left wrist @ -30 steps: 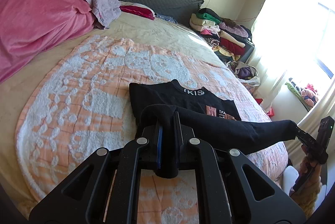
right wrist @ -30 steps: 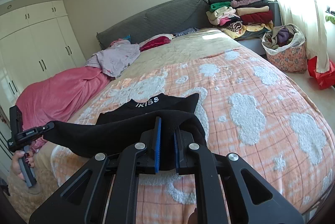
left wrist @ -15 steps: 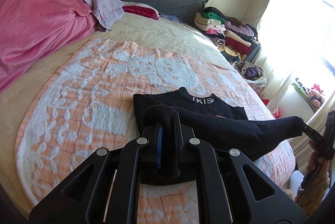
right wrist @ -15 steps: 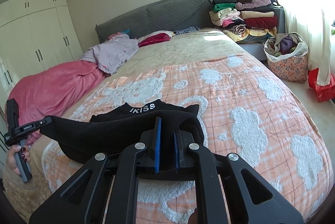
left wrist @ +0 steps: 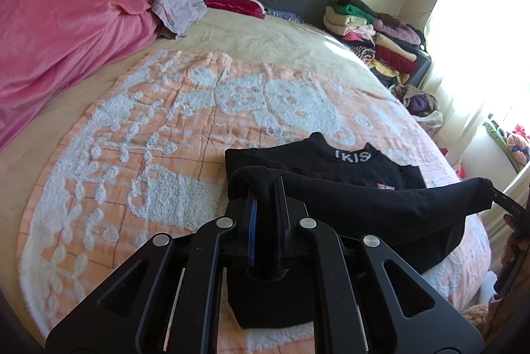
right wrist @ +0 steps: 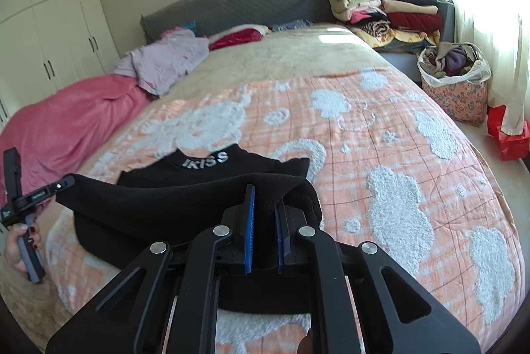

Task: Fold small clothes

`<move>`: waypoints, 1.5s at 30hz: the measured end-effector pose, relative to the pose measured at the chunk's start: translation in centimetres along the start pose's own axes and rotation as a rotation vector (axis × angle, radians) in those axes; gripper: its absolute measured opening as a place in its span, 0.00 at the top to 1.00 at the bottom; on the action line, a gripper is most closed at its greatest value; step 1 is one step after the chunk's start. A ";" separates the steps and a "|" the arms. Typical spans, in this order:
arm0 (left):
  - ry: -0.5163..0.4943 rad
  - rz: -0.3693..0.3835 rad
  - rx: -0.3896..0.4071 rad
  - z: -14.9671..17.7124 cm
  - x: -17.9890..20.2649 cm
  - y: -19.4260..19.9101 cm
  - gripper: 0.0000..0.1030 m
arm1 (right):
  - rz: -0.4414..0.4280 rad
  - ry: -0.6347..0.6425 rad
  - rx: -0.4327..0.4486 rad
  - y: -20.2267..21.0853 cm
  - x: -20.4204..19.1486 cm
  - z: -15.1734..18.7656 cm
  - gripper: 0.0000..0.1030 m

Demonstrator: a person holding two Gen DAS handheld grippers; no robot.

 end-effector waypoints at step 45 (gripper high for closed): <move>-0.254 -0.012 -0.190 5.8 3.4 -5.1 0.67 | 0.020 0.316 -0.242 -7.5 -7.9 6.0 0.77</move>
Point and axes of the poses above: each gripper's, at about its wrist camera, not at the fingertips, and y roughly against the way its jaws point, x to its right, z to its underside, the point moved 1 cm from there along -y, roughly the way its jaws point, and after that the axes turned 10 degrees about z, right-handed, at the moved point
